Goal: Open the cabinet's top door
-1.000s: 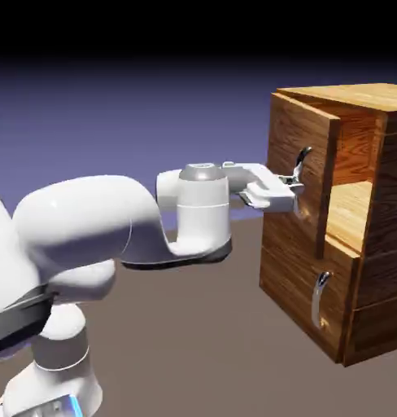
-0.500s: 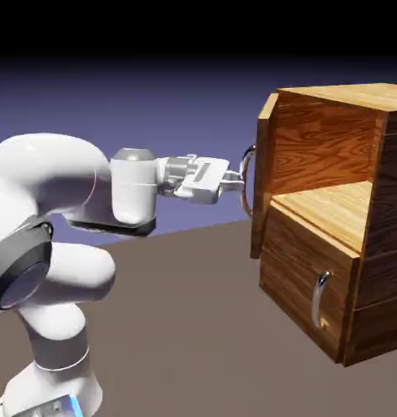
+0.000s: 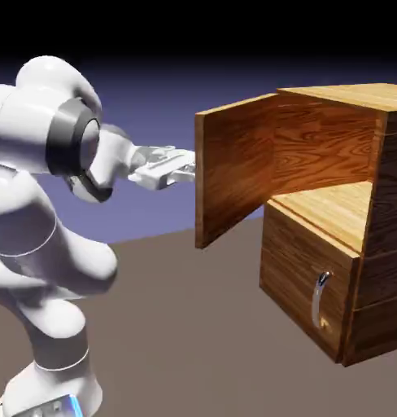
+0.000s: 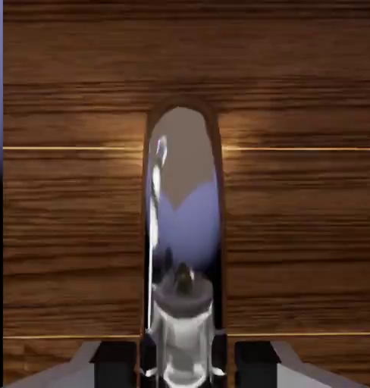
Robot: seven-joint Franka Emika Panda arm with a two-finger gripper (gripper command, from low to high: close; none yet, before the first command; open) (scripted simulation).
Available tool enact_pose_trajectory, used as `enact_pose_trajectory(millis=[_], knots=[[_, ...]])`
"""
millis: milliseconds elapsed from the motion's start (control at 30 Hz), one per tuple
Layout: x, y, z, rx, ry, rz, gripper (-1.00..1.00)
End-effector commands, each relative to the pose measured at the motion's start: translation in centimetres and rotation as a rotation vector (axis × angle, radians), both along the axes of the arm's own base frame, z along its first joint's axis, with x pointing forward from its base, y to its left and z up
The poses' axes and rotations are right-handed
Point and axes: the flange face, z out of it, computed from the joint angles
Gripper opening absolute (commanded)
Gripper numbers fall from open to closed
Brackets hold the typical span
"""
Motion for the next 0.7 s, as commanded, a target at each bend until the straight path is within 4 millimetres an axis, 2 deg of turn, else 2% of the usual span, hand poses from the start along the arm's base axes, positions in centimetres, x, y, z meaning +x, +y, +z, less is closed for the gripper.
enact_pose_trajectory(millis=[0,300,667], knots=[[-0.1,0.8,0.0,0.0,0.0,-0.023,-1.0],[0.0,8.4,0.0,0.0,0.0,-0.247,-1.0],[2.1,16.6,0.0,0.0,0.0,-0.494,-1.0]])
